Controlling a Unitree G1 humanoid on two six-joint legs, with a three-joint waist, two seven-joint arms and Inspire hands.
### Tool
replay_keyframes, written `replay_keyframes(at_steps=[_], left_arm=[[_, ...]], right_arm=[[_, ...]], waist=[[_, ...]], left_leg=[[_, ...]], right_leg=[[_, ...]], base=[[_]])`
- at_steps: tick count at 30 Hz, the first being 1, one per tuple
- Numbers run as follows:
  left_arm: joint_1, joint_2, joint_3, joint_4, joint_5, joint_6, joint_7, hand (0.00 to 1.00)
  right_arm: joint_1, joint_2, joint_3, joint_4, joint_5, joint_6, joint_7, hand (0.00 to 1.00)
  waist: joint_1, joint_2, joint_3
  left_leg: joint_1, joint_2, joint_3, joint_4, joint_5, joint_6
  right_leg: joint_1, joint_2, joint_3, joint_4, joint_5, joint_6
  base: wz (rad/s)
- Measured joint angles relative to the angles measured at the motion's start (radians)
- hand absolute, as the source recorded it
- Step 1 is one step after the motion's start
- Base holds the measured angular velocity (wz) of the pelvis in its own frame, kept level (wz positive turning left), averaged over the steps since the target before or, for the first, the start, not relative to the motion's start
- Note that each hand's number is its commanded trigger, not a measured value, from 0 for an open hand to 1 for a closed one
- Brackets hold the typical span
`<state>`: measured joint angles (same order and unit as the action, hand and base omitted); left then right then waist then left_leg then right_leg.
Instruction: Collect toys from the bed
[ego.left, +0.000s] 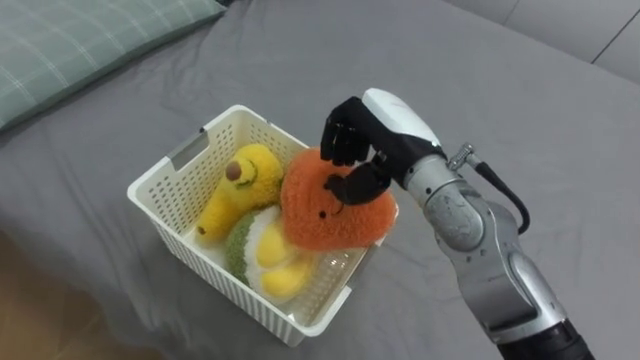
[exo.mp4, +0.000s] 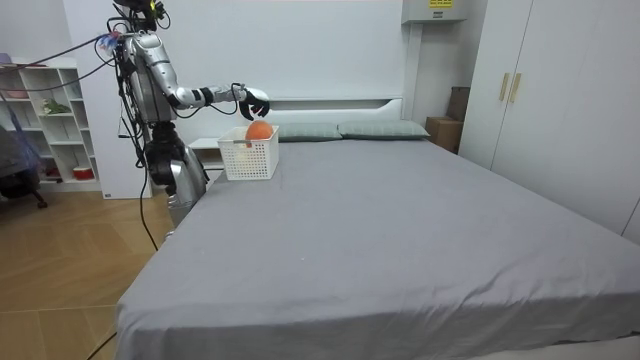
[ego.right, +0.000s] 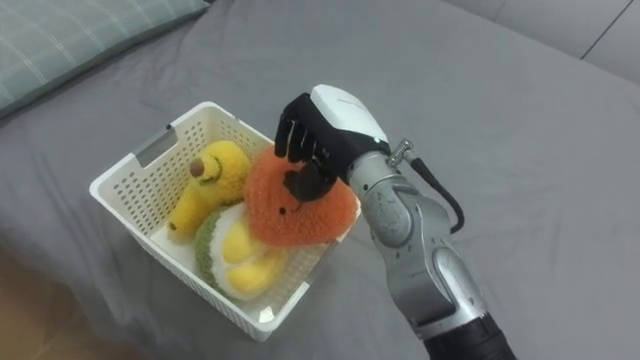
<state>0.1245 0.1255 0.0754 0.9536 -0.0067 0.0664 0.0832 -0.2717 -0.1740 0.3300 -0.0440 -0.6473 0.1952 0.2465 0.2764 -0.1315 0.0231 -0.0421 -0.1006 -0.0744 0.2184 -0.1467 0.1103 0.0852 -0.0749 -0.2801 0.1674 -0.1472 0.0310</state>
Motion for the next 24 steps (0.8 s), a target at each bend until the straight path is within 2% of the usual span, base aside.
replay_keyframes(at_steps=[2, 10, 19, 24], left_arm=[[0.0, 0.0, 0.001, 0.006, 0.0, -0.002, 0.0, 0.0], [0.001, 0.0, 0.001, 0.01, 0.0, -0.001, 0.002, 0.0], [0.002, -0.001, 0.001, 0.01, -0.001, -0.001, 0.023, 0.0], [0.007, 0.001, 0.011, 0.008, 0.002, -0.001, 0.017, 0.0]], right_arm=[[0.002, -0.004, 0.0, 0.0, 0.001, -0.006, -0.003, 0.0], [0.002, -0.012, -0.001, 0.0, 0.008, -0.012, -0.005, 0.0], [0.002, -0.011, -0.003, -0.001, 0.013, -0.013, -0.013, 0.0], [0.002, -0.013, -0.069, -0.001, 0.079, -0.034, -0.049, 0.0]], waist=[[0.001, 0.004, 0.0025], [0.004, 0.001, -0.0011], [0.002, 0.01, -0.0057], [0.0, 0.014, -0.0036]], left_leg=[[-0.001, 0.0, 0.0, 0.0, 0.0, 0.0], [-0.002, 0.0, -0.001, 0.0, 0.0, 0.0], [0.001, 0.0, -0.001, 0.002, 0.0, 0.0], [0.003, 0.0, 0.001, 0.003, 0.0, 0.0]], right_leg=[[0.0, 0.0, -0.001, 0.0, 0.0, 0.0], [-0.001, -0.001, -0.009, 0.001, 0.0, 0.0], [0.002, -0.001, -0.001, 0.004, 0.0, 0.0], [0.003, -0.001, 0.002, 0.003, 0.0, 0.0]], base=[[0.0], [0.0], [0.0], [0.0]])
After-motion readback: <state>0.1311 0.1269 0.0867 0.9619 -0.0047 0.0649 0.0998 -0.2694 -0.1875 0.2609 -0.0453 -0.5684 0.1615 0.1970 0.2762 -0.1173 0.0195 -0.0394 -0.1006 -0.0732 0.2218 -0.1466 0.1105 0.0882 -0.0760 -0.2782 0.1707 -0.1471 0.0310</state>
